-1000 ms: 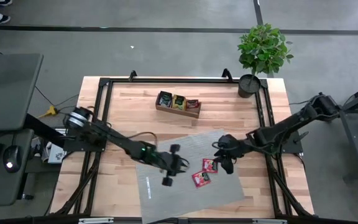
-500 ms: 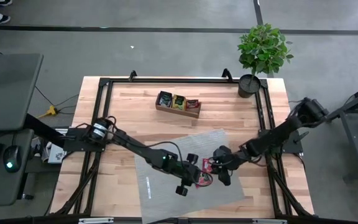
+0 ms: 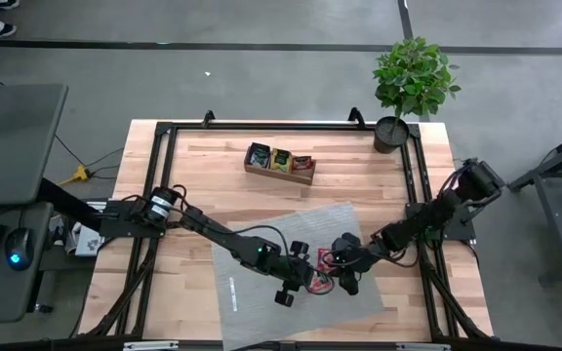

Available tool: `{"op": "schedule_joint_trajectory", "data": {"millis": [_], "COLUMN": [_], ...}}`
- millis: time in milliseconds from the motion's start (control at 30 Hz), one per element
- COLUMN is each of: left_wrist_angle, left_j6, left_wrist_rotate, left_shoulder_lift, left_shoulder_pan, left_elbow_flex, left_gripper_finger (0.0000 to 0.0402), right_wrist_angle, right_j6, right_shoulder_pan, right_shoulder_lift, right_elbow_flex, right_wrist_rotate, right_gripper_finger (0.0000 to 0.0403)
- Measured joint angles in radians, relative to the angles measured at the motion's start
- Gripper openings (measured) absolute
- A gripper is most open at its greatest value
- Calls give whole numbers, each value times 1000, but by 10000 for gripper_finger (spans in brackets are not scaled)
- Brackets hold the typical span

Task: Pick & Place Tea
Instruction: Put the red tea bag into the right section of the wooden organizer

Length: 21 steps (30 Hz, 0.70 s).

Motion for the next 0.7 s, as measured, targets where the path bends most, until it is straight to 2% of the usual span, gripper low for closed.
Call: {"op": "schedule_joint_trajectory", "data": {"millis": [433, 700], "left_wrist_angle": [35, 12], "left_j6": [-26, -27], "left_wrist_rotate": [22, -22], "left_shoulder_lift": [57, 61], "left_shoulder_pan": [0, -2], "left_elbow_flex": [5, 2], "left_gripper_finger": [108, 108], "right_wrist_angle": [25, 37], "right_j6": [8, 58], "right_shoulder_pan": [0, 0], "right_shoulder_lift": [0, 0], "right_elbow_flex": [0, 0], "right_wrist_rotate": [20, 19], "right_gripper_finger": [139, 139]}}
